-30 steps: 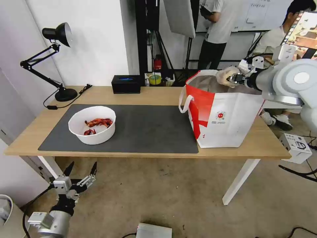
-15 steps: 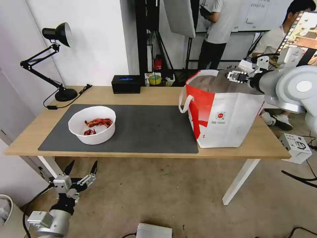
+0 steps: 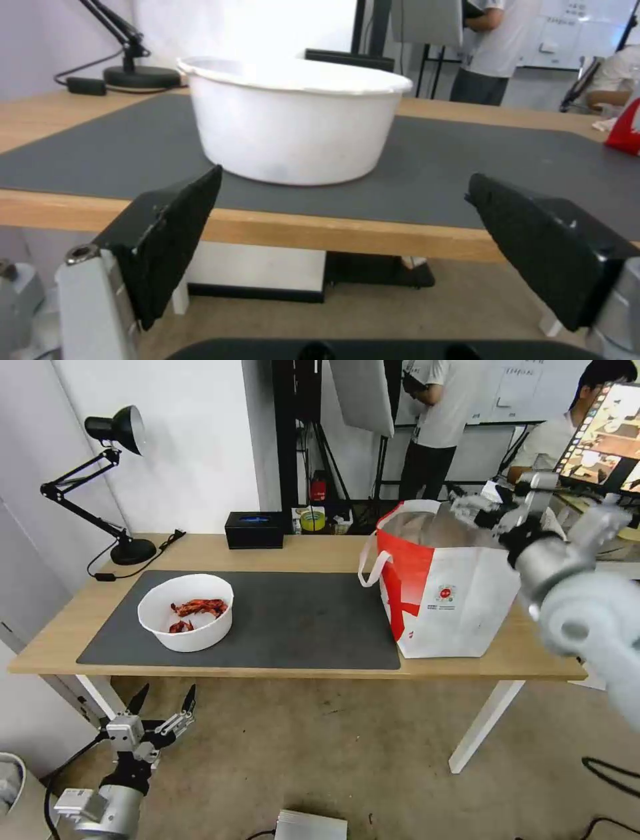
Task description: Pick up the trash from the table and place it into the takeout bag.
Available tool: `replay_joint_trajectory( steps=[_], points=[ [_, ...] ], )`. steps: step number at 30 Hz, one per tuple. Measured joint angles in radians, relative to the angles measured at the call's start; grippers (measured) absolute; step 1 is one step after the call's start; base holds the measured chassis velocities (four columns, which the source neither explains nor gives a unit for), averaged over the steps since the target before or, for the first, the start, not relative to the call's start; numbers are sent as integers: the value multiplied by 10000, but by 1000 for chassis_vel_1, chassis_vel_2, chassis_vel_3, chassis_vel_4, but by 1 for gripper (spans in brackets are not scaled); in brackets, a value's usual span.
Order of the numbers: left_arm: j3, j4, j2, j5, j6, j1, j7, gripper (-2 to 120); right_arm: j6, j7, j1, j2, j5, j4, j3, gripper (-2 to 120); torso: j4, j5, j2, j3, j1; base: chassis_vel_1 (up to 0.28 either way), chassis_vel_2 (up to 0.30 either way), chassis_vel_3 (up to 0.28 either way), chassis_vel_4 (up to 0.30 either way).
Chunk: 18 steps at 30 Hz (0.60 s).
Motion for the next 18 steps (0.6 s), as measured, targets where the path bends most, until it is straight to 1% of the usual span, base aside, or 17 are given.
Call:
replay_joint_trajectory(
  steps=[2, 4, 6, 7, 10, 11, 14, 15, 18],
  points=[
    [-46, -23, -22, -1, -7, 52, 1, 100, 140, -69, -118, 80, -198, 57, 2, 100, 2, 1, 0, 0, -1, 0, 0, 0, 0],
    [-148, -80, -84, -1, -21, 151, 12, 100, 513, -247, -474, 331, -839, 142, 37, 100, 6, 1, 0, 0, -1, 0, 0, 0, 0],
    [-182, -114, -144, 1, -25, 175, 14, 100, 850, -362, -923, 541, -1630, 153, 142, 100, 3, 0, 0, 0, -1, 0, 0, 0, 0],
    [-182, -114, -144, 1, -25, 175, 14, 100, 850, -362, -923, 541, -1630, 153, 142, 100, 3, 0, 0, 0, -1, 0, 0, 0, 0],
    [-208, -198, -232, 17, -26, 216, 14, 100, 1460, -675, -1813, 946, -2929, 108, 489, 100, 3, 0, 0, 0, -1, 0, 0, 0, 0],
    [-208, -198, -232, 17, -26, 216, 14, 100, 1460, -675, -1813, 946, -2929, 108, 489, 100, 3, 0, 0, 0, -1, 0, 0, 0, 0],
    [-239, -235, -240, 41, -27, 245, 8, 100, 2033, -1072, -2800, 1375, -3831, 70, 912, 100, 1, 0, 0, 0, -1, 0, 0, 0, 0],
    [-239, -235, -240, 41, -27, 245, 8, 100, 2033, -1072, -2800, 1375, -3831, 70, 912, 100, 1, 0, 0, 0, -1, 0, 0, 0, 0],
    [-296, -260, -240, 54, -27, 279, 6, 100, 2399, -1348, -3622, 1715, -4424, 149, 1217, 100, 2, 0, 0, 0, -1, 0, 0, 0, 0]
  ],
)
